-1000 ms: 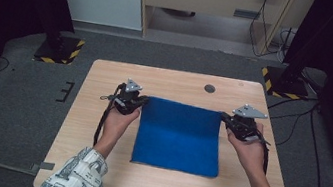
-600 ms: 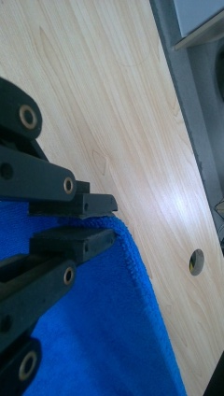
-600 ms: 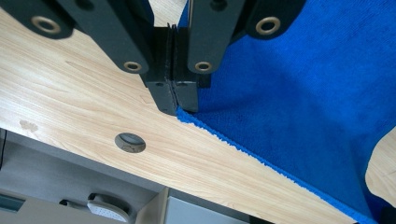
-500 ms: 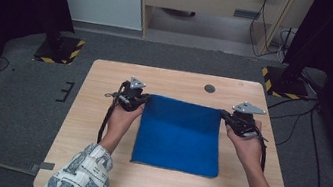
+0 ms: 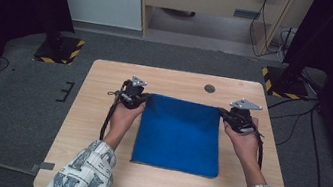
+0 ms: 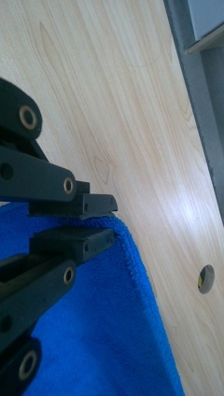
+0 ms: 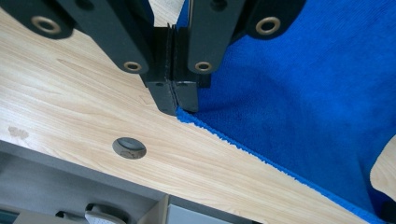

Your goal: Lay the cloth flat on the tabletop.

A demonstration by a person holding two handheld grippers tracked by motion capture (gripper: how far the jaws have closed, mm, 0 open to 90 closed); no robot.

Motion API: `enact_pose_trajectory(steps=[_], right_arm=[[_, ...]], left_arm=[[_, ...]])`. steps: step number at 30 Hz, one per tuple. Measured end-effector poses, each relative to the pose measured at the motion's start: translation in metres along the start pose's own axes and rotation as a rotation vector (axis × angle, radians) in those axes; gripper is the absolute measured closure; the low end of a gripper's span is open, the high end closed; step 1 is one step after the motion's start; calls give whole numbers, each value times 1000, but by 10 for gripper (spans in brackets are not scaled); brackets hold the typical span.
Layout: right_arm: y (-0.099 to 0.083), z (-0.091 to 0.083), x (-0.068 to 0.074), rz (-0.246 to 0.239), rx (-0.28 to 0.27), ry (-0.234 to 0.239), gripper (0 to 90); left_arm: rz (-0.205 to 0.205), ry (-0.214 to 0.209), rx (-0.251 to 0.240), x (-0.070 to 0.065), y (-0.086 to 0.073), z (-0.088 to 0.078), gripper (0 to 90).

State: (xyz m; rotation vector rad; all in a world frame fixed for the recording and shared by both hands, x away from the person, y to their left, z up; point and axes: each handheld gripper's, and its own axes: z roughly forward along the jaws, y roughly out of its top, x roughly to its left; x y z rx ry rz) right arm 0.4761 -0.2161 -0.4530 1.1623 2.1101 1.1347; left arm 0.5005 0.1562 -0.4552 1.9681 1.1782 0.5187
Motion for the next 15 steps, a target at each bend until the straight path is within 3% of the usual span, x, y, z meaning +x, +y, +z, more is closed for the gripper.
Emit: enact_pose_trajectory(steps=[15], right_arm=[[6, 29, -2, -3, 48, -23, 893]], left_arm=[[-34, 20, 28, 14, -7, 22, 831]])
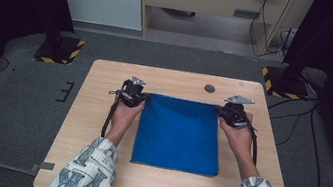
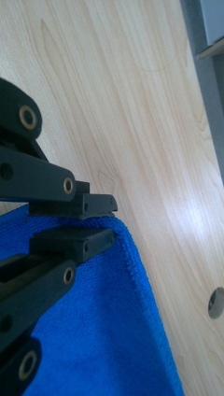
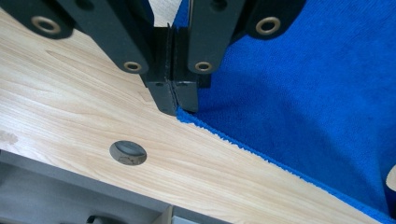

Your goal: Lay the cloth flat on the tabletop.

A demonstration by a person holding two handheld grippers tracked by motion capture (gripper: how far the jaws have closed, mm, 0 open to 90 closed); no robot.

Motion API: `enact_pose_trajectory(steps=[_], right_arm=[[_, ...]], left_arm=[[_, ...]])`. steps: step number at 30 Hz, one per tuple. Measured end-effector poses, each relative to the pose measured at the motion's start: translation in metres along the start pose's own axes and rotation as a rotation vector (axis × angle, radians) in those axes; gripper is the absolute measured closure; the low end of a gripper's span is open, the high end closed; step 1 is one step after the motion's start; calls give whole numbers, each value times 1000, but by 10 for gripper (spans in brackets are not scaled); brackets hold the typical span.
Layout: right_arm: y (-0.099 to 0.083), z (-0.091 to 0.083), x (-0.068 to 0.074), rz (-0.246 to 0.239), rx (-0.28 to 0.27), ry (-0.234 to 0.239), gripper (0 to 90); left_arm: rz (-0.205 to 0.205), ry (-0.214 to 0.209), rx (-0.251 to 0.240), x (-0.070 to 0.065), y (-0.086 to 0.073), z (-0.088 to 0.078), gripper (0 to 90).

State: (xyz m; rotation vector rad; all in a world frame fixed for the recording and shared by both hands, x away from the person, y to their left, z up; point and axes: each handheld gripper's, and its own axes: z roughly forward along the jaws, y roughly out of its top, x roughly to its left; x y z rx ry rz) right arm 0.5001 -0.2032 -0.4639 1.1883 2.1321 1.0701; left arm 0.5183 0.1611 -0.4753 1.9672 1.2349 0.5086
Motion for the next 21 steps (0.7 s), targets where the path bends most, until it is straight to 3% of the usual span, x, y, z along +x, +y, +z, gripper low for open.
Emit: enact_pose_trajectory(steps=[11, 21], right_arm=[[-3, 19, -3, 5, 56, -22, 892], [-10, 33, -7, 21, 94, -42, 888]], left_arm=[[-4, 5, 14, 4, -6, 18, 828], [22, 20, 51, 1, -3, 27, 821]])
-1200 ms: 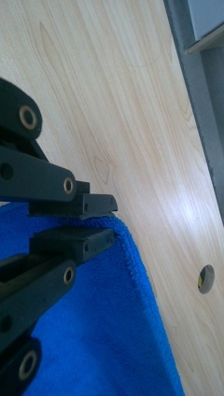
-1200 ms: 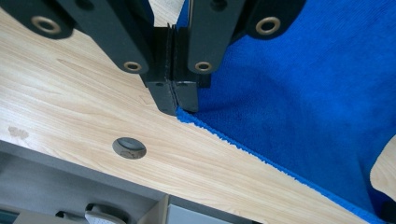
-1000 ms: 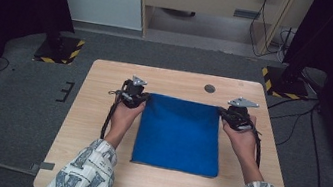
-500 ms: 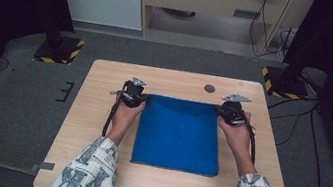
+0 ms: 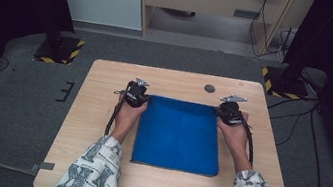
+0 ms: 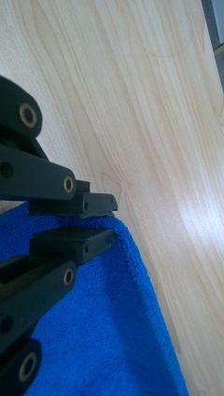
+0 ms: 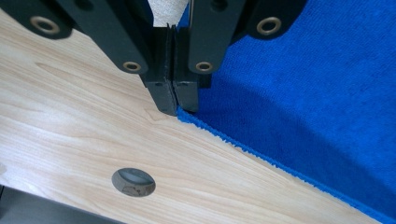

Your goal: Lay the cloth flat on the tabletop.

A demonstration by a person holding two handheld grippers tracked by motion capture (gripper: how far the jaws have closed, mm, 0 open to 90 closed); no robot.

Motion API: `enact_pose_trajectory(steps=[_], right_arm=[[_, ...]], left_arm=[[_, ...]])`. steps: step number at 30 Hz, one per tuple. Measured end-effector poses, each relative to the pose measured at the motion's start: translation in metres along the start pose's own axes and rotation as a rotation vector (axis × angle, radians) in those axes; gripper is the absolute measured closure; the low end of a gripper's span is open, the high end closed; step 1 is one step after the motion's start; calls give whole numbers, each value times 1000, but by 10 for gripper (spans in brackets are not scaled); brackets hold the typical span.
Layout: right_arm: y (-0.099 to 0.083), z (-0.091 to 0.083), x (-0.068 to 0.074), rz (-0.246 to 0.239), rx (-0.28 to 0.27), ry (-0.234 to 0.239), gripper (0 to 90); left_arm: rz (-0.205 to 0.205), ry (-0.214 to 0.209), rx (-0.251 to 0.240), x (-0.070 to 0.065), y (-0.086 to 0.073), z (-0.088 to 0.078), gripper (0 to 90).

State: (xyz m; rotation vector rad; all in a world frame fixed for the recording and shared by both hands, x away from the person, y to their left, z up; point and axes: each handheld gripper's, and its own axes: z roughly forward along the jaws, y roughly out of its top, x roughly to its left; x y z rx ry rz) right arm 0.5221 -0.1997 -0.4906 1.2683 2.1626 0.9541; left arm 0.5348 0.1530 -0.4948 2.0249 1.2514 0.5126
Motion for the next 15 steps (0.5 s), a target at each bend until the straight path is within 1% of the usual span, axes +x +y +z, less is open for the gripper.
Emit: enact_pose_trajectory(steps=[7, 11, 13, 14, 15], right_arm=[[-2, 9, 0, 5, 22, -9, 884], [-2, 13, -1, 21, 30, -8, 877], [-2, 14, -2, 26, 33, -8, 845], [-2, 15, -2, 28, 30, -15, 814], [-3, 15, -3, 34, 31, -19, 789]], left_arm=[[4, 8, 21, 1, -1, 5, 814], [1, 14, 23, 3, -1, 9, 784], [-13, 13, 14, 4, -2, 11, 736], [-21, 17, 9, 5, -2, 11, 669], [-19, 16, 6, 5, -2, 11, 617]])
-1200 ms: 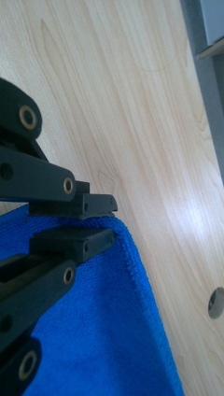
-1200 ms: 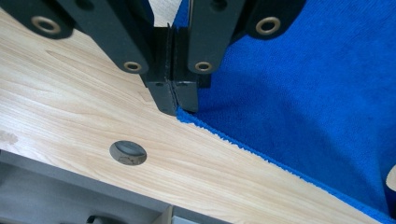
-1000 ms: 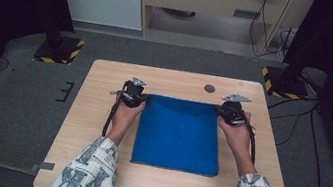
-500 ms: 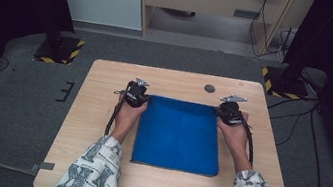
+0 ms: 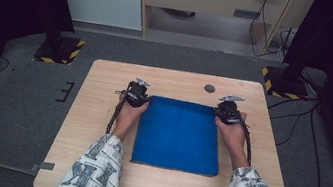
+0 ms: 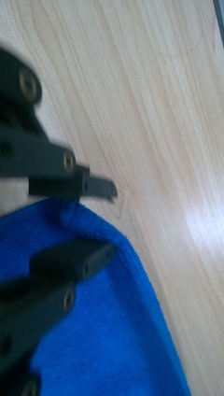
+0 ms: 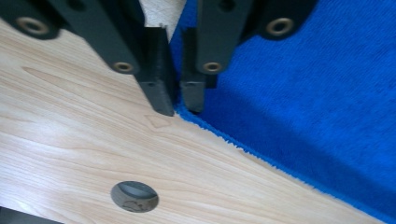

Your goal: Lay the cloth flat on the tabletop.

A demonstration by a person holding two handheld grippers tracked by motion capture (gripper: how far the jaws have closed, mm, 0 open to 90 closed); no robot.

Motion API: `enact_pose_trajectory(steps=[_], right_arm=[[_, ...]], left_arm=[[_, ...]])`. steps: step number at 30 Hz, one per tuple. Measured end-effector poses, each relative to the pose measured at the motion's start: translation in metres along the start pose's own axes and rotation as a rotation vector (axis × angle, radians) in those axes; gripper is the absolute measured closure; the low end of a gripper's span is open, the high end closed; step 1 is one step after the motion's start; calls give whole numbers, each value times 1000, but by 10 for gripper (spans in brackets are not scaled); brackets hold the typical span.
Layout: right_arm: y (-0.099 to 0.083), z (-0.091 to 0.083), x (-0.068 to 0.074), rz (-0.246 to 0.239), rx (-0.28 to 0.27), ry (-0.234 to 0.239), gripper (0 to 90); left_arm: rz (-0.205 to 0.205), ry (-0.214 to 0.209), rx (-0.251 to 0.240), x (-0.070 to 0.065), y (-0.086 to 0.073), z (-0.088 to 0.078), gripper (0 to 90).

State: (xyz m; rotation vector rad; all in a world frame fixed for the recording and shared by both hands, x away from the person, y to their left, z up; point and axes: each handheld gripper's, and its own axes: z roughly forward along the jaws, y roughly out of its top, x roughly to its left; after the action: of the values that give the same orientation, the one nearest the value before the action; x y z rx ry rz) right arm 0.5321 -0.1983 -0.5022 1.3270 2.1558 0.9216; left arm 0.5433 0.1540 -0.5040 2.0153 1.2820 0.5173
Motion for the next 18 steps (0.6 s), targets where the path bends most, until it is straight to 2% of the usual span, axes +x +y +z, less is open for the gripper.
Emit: enact_pose_trajectory(steps=[3, 5, 8, 13, 18], right_arm=[[0, 0, -2, 13, -13, -9, 691], [1, -1, -3, 22, -23, -11, 622], [2, -2, -3, 39, -34, -10, 509], [6, -3, -3, 45, -58, -21, 361], [8, -2, -1, 42, -48, 34, 223]], left_arm=[[13, -2, -11, 0, 0, -1, 544], [4, -8, -25, 0, 1, -2, 476], [9, -8, -39, -1, 3, -5, 424], [6, -10, -57, -1, 5, -10, 409], [19, -18, -63, -5, 7, -16, 402]])
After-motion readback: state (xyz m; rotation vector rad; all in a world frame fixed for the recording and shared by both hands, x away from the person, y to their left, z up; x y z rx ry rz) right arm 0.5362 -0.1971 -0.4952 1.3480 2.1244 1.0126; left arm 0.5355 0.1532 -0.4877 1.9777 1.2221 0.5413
